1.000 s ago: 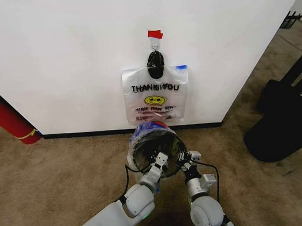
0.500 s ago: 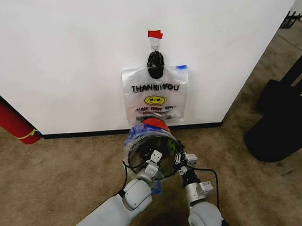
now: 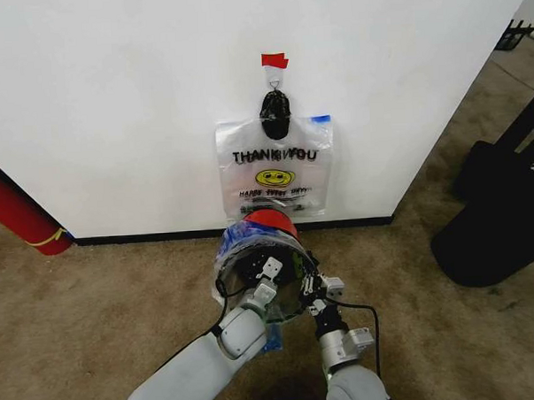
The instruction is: Pick up the garbage bag from the wall and place it over the trash bin.
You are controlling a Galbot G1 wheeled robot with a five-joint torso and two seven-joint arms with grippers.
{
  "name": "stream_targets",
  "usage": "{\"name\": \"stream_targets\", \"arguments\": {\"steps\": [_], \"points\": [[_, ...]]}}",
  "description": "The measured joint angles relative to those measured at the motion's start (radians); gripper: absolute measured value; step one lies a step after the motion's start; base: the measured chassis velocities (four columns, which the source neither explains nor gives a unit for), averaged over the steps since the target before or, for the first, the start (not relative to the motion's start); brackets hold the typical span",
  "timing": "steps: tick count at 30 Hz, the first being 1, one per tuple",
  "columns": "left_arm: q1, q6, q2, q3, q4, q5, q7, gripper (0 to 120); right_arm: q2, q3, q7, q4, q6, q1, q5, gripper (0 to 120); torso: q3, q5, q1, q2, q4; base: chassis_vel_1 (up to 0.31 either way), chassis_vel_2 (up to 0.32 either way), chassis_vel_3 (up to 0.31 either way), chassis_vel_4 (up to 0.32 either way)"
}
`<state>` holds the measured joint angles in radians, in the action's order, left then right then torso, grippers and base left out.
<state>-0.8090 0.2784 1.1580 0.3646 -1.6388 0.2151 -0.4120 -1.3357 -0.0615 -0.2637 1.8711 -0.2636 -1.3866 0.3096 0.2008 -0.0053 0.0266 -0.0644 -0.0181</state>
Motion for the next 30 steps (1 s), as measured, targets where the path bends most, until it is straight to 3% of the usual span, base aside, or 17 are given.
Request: {"name": "stream_targets", "arguments": {"steps": [5, 14, 22, 30], "points": [[-0.006, -0.051, -0.005, 0.001, -0.026, 0.053, 0.044, 0, -0.020, -0.006, 0.012, -0.055, -0.017, 0.023, 0.037, 0, 0.000, -0.0001, 0.000, 0.000, 0.0000, 0.000, 0.000, 0.000, 0.000], [0.049, -0.103, 0.049, 0.026, 0.069, 0.066, 0.068, 0, -0.043, 0.006, 0.044, -0.056, -0.017, 0.040, 0.146, 0, 0.000, 0.0000, 0.000, 0.000, 0.0000, 0.000, 0.000, 0.000, 0.000], [0.074, -0.139, 0.052, 0.031, 0.083, 0.065, 0.079, 0, -0.039, 0.000, 0.057, -0.070, -0.017, 0.049, 0.166, 0, 0.000, -0.0001, 0.000, 0.000, 0.0000, 0.000, 0.000, 0.000, 0.000], [-0.010, -0.157, -0.014, 0.001, -0.046, 0.041, 0.095, 0, -0.053, -0.024, 0.044, -0.148, -0.012, 0.099, 0.255, 0, 0.000, -0.0002, 0.000, 0.000, 0.0001, 0.000, 0.000, 0.000, 0.000]]}}
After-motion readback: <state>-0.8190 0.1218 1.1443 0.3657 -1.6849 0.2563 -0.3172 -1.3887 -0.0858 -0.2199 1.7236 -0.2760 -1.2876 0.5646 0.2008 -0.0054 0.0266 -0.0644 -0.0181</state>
